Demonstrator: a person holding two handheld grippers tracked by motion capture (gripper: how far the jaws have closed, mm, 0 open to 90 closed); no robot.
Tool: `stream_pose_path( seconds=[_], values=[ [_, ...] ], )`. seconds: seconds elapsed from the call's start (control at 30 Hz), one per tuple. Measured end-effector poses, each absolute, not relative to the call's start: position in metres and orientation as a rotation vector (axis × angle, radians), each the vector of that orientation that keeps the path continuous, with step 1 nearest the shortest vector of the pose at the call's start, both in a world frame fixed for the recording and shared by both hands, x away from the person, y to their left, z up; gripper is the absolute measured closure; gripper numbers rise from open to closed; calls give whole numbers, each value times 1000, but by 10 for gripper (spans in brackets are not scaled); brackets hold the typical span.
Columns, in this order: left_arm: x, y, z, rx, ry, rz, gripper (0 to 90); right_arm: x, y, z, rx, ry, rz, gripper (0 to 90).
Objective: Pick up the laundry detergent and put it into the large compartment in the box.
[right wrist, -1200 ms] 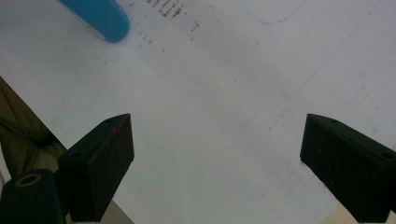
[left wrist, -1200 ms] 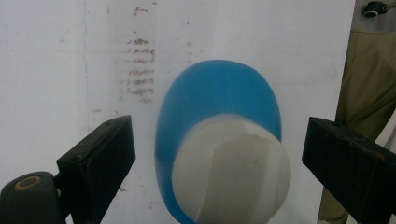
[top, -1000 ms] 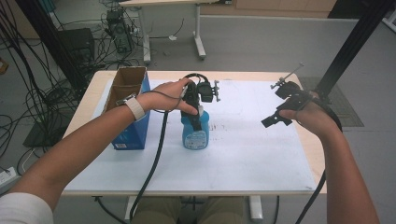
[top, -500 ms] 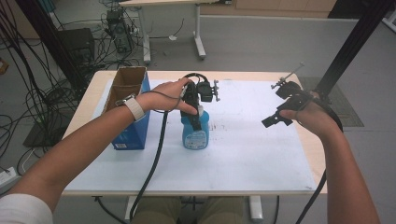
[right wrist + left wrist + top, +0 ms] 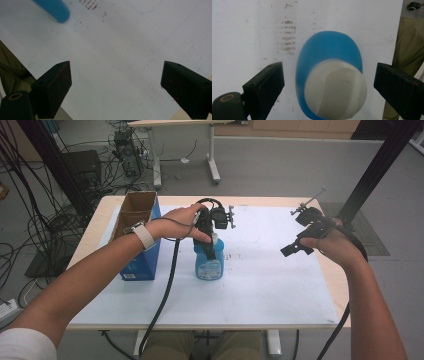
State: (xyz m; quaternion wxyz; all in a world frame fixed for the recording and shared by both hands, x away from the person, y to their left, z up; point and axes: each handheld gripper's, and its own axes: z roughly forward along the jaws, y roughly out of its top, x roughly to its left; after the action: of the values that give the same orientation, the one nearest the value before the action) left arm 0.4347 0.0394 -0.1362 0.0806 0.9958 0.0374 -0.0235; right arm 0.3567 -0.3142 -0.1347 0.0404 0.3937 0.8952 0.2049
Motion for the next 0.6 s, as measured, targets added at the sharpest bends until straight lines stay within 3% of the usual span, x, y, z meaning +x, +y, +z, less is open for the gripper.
stream_pose_path(
  seconds=[0.6],
  values=[
    [434,41,-137,2973,118,-69,100,358,-314,-137,1202,2747,628,97]
  ],
)
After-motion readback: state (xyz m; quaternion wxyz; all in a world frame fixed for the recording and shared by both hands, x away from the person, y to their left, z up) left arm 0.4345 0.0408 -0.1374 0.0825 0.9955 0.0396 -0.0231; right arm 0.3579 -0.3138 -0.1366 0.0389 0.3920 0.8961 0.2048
